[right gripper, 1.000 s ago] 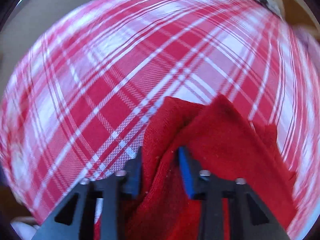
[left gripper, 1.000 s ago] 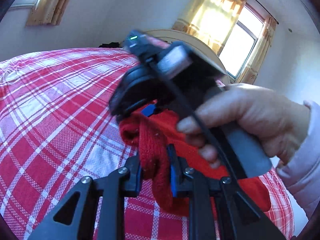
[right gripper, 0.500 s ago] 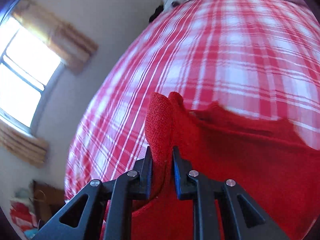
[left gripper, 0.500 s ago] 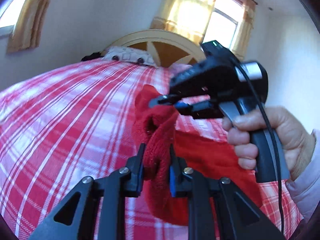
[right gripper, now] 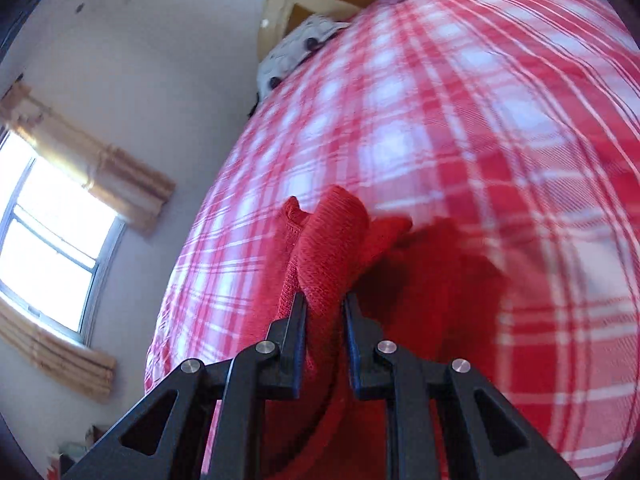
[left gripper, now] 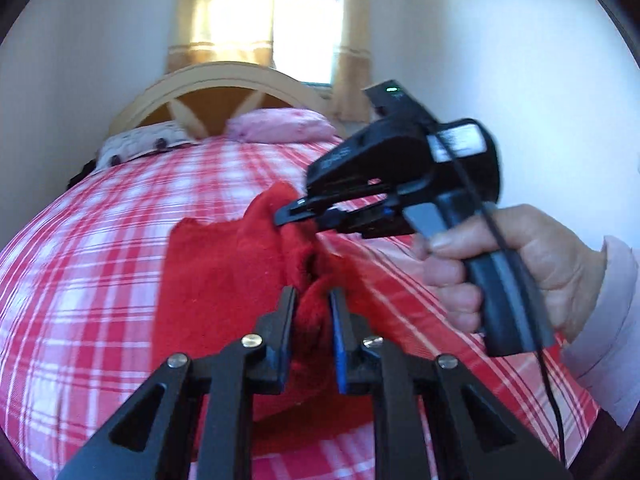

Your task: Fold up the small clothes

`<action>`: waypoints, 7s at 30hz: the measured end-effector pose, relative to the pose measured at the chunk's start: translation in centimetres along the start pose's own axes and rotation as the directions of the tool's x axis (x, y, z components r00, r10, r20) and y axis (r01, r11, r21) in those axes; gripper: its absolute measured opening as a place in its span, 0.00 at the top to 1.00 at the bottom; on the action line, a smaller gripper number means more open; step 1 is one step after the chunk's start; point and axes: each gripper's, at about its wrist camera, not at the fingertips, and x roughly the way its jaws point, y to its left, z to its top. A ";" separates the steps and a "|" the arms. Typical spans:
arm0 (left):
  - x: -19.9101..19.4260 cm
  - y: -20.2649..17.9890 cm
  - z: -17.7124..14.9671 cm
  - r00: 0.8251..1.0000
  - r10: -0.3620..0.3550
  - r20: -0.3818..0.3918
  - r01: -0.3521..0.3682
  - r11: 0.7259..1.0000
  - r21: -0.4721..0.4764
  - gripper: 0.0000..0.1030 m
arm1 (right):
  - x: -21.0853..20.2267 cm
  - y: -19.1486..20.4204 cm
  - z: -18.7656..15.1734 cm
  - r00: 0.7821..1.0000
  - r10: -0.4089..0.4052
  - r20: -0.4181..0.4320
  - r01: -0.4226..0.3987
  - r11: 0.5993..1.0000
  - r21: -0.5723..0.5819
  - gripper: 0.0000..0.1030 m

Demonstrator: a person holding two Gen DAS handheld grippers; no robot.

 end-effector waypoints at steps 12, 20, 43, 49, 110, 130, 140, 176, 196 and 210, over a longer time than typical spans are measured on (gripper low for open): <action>0.7 -2.5 -2.0 0.987 -0.099 -0.127 0.107 0.993 0.058 0.78 | -0.9 -7.0 -2.9 0.997 0.003 0.082 -0.015 0.990 0.143 0.82; -5.8 3.7 -2.9 0.975 -0.202 -0.089 0.197 0.979 -0.061 0.16 | -9.4 -1.8 -8.1 0.972 0.039 0.232 -0.043 0.999 0.014 0.34; -6.2 11.7 -6.1 0.986 0.026 -0.166 -0.071 0.960 -0.270 0.13 | -5.3 0.3 -18.4 0.977 -0.181 0.111 0.189 0.979 -0.071 0.95; -5.1 12.0 -5.3 0.984 0.056 -0.171 -0.094 0.970 -0.223 0.13 | -6.2 0.7 -18.2 0.983 -0.152 0.101 0.160 0.983 -0.085 0.93; 9.1 12.4 1.3 0.911 0.162 -0.378 -0.215 0.971 -0.101 0.03 | -1.5 -2.6 -8.3 0.894 -0.395 0.212 0.397 0.917 0.031 0.24; 10.5 12.3 -0.2 0.912 0.044 -0.408 -0.153 0.959 -0.239 0.04 | 1.0 -0.3 -8.7 0.919 -0.319 0.232 0.346 0.934 -0.088 0.54; 9.9 9.4 0.5 0.933 0.084 -0.350 -0.135 0.983 -0.123 0.45 | 1.1 -0.2 -9.2 0.902 -0.338 0.269 0.374 0.922 -0.097 0.58; 11.0 13.4 -1.1 0.922 -0.196 -0.333 0.028 0.893 -0.448 0.12 | 0.6 -2.8 -8.8 0.943 -0.205 0.261 0.206 0.978 0.024 0.39; 3.2 10.5 0.8 0.965 0.111 -0.239 -0.146 0.980 -0.134 0.61 | -1.2 7.3 -13.6 0.895 -0.267 0.358 0.326 0.938 -0.117 0.68; -4.1 19.7 -3.6 0.928 0.251 -0.275 -0.317 0.919 -0.232 0.62 | 5.3 17.6 -18.7 0.960 -0.125 0.250 0.193 0.943 -0.271 0.68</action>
